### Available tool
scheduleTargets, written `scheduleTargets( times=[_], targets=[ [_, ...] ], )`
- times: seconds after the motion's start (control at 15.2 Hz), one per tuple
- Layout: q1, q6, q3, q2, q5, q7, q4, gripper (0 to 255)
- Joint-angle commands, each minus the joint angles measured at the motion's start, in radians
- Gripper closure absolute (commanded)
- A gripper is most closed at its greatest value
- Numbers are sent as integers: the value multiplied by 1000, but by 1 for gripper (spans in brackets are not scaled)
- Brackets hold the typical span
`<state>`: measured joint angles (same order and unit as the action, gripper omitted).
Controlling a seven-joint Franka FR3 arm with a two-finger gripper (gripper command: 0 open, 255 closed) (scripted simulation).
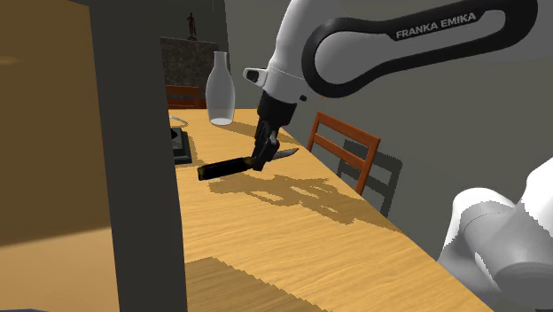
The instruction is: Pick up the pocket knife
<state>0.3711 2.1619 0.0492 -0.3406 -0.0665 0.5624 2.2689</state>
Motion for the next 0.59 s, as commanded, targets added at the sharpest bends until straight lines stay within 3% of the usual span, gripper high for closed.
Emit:
scheduleTargets(
  times=[0.0,0.53],
  targets=[
    [0,-30,0,-6,1,-2,-24,255],
    [-1,-113,-1,-14,4,-6,-100,255]
  ],
)
